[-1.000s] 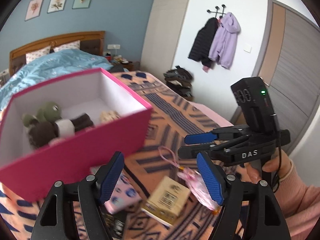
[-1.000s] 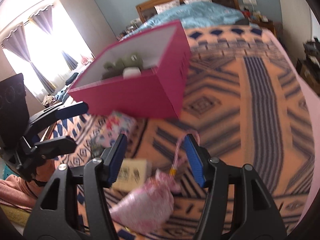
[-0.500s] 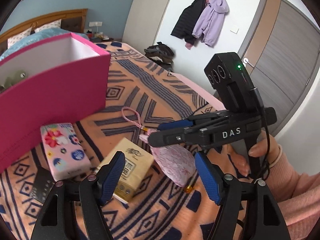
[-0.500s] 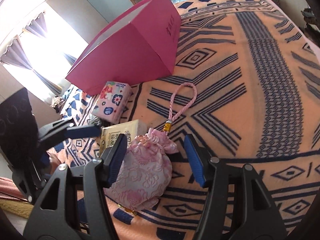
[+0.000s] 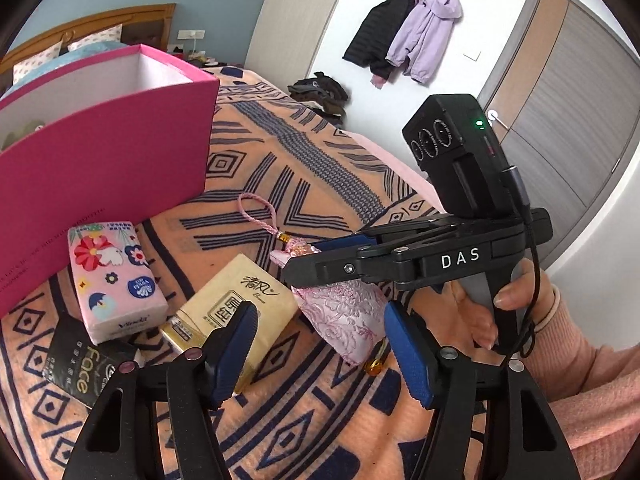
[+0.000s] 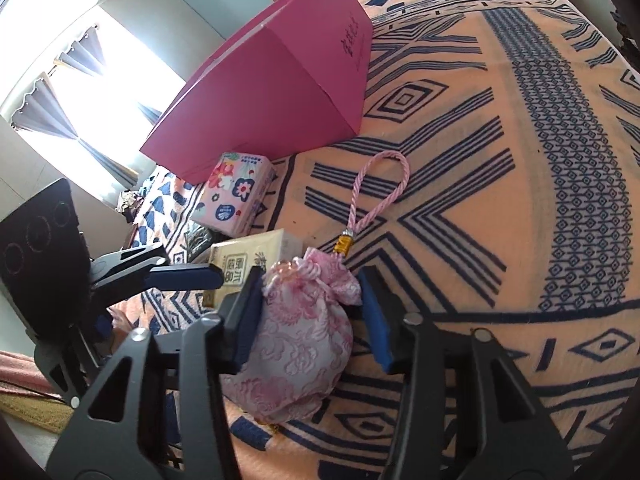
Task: Organize objects
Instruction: 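Close both grippers on the pink lace pouch and lift it, then carry the pink lace pouch up over the pink box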
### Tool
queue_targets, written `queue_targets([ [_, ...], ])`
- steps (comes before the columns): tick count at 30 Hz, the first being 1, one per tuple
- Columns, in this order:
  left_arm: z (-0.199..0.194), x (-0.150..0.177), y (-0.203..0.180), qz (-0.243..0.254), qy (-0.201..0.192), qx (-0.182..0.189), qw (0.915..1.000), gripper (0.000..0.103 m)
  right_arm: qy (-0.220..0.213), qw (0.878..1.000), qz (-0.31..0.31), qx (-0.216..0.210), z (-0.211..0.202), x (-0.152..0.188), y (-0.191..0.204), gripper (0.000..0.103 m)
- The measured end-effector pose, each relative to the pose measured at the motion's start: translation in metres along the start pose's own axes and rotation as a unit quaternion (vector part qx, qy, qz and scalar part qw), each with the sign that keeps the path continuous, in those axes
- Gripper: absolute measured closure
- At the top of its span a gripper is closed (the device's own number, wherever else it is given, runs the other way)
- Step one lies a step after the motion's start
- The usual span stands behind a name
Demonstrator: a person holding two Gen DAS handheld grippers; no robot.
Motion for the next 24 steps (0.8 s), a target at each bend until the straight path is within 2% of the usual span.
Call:
queue_targets([
  [4,0.001,0.0,-0.001,-0.001,0.002,0.012,0.9999,0.036,-0.024,0.999,-0.01,0.019,-0.012,0.002,0.006,0.061],
  [13,-0.003,-0.003,-0.005,-0.004,-0.006,0.04,0.9992,0.036,-0.072,0.996,-0.029,0.038,-0.035,-0.004,0.024,0.061],
  [14,-0.005,-0.003,-0.006,-0.002,-0.009,0.04,0.9992,0.038,-0.079,0.995,-0.034,0.041,-0.038,-0.005,0.028,0.061],
  [16,-0.008,-0.005,-0.006,0.0,-0.013,0.038,0.9992,0.054,-0.088,0.994,-0.043,0.044,-0.043,-0.006,0.036,0.061],
  [24,-0.031,-0.014,-0.011,0.015,-0.043,0.031,0.9985,0.067,-0.128,0.988,-0.08,0.044,-0.063,-0.021,0.063,0.062],
])
Point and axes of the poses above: each gripper's, at about its wrist camera, not at the fingertips, and z roughly the way its jaws point, y to its left, x to its underside, the point moved 1 cm from there along z, roughly the way its jaws point, and after that the axes turned 14 degrees about x, right-handed, at the moved point
